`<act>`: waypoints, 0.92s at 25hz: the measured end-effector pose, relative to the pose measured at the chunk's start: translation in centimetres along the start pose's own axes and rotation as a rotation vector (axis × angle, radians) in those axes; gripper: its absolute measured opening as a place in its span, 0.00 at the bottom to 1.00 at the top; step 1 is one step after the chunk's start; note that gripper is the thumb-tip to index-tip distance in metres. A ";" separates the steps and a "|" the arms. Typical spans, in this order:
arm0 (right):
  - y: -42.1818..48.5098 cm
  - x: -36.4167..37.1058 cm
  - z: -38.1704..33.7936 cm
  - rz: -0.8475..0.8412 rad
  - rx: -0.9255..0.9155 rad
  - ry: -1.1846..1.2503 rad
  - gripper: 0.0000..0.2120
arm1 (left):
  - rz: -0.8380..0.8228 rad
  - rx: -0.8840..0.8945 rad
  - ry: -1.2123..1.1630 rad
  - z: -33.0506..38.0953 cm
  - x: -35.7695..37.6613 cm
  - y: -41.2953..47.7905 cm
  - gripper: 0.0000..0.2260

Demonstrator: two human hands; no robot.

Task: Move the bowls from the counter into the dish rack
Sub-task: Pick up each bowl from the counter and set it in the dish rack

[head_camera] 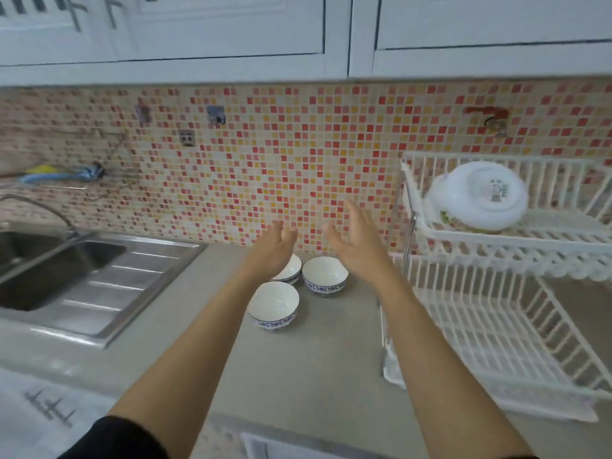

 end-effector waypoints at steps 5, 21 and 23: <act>-0.9 9.9 4.9 -0.147 0.200 -0.047 0.35 | -0.051 -0.193 0.094 -8.9 2.6 4.4 0.26; 2.1 29.1 21.2 -0.611 0.438 -0.152 0.20 | -0.121 -0.608 0.299 -23.9 11.0 19.1 0.16; 2.3 29.7 21.9 -0.630 0.452 -0.182 0.16 | -0.110 -0.620 0.310 -24.4 11.3 19.8 0.13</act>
Point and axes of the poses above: each hand's wrist, its own y-axis towards the middle knuckle, its own x-axis out of the palm, z = x × y, the point moved 5 cm from there along y, towards the middle knuckle, and after that the axes turned 15 degrees about -x, right-handed, at the moved point
